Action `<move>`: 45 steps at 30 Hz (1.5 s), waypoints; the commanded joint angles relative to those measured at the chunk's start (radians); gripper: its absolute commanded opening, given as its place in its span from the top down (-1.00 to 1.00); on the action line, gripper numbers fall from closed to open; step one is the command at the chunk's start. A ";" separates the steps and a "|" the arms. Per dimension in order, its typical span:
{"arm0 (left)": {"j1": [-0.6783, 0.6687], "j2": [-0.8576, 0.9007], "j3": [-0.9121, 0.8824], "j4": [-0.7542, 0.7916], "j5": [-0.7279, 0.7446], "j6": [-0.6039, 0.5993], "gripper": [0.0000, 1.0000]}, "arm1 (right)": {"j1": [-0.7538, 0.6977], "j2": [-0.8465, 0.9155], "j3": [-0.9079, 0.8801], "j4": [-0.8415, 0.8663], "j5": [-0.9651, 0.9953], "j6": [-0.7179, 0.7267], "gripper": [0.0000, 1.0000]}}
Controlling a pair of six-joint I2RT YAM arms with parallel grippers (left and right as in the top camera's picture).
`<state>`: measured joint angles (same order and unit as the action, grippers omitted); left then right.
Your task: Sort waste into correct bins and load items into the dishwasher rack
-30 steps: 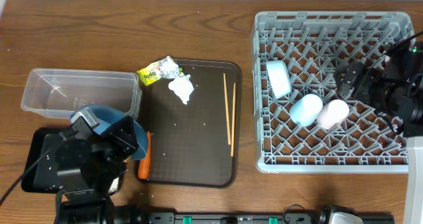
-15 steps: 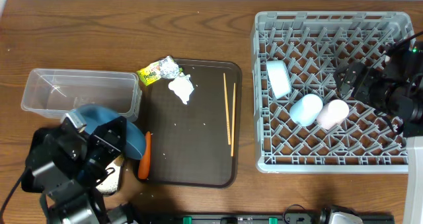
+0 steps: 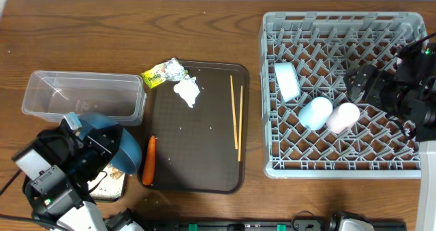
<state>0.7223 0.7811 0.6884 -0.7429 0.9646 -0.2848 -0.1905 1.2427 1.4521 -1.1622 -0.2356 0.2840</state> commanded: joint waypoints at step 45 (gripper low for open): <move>-0.171 -0.044 0.043 1.305 0.347 -0.684 0.88 | -0.005 -0.001 0.010 -0.008 -0.004 -0.008 -0.88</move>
<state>0.6559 0.6918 0.7101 0.4606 1.4456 -0.7937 -0.1905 1.2427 1.4521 -1.1683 -0.2356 0.2836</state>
